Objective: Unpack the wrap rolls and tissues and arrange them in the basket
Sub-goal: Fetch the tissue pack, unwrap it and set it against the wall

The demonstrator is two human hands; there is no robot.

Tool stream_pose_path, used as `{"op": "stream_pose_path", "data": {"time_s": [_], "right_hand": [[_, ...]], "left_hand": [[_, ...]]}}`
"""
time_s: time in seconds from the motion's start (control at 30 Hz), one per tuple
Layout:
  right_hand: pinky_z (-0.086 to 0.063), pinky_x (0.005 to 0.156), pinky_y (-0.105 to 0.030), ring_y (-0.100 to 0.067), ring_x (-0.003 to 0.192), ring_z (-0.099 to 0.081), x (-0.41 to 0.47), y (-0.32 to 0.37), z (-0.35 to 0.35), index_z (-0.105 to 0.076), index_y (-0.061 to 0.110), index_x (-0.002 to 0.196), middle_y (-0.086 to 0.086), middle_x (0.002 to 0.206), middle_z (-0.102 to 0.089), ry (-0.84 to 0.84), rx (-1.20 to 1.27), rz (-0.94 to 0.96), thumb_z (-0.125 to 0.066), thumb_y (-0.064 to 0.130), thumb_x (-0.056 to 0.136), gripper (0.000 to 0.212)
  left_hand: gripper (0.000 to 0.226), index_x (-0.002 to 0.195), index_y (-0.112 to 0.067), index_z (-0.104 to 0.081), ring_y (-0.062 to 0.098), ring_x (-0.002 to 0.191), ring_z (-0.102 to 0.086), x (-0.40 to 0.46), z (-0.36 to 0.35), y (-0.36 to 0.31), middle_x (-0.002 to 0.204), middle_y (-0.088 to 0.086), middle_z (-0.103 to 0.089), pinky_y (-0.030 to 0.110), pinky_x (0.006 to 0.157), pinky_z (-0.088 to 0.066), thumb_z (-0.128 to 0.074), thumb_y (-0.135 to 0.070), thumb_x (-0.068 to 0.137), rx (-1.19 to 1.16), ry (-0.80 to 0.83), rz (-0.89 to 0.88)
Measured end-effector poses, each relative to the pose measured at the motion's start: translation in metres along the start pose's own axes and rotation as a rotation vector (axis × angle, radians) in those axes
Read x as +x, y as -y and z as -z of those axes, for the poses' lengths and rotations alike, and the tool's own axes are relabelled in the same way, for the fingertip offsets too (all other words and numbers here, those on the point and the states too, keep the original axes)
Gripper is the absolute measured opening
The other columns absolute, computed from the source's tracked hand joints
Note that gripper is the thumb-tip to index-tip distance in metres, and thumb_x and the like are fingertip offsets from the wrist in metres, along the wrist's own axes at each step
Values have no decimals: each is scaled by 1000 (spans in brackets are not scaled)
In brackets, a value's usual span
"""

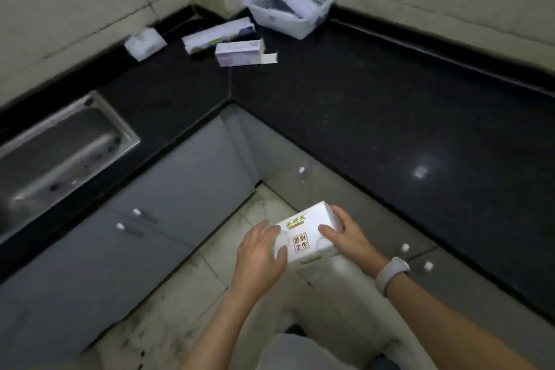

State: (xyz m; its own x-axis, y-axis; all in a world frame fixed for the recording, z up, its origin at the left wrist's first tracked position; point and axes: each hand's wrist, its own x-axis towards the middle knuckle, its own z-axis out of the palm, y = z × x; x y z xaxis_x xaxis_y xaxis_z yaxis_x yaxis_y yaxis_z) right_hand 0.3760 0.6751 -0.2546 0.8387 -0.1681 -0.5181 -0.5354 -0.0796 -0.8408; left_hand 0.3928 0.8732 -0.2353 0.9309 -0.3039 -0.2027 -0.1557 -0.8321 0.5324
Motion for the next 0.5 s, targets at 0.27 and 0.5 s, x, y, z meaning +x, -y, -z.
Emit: {"op": "stream_pose_path", "data": {"time_s": [0.27,0.5], "right_hand": [[-36,108,-45,-20,126,-44,79,79,-96,-35,21,137,-4,142,-42,51,-71,117,-64,25,79,65],[-45,74,-15,-12,101,-51,195,169,-135,-38,18,135,-6,134,-45,149,-64,217,-62,16,83,57]], "left_hand": [[34,120,-11,-55,25,117,-48,58,84,93,129,7,-53,37,100,-36,-47,-16,87,-74,-199,318],[35,123,-15,-53,26,122,-46,163,143,130,132,7,-52,41,104,-36,-46,-22,90,-63,-231,421]]}}
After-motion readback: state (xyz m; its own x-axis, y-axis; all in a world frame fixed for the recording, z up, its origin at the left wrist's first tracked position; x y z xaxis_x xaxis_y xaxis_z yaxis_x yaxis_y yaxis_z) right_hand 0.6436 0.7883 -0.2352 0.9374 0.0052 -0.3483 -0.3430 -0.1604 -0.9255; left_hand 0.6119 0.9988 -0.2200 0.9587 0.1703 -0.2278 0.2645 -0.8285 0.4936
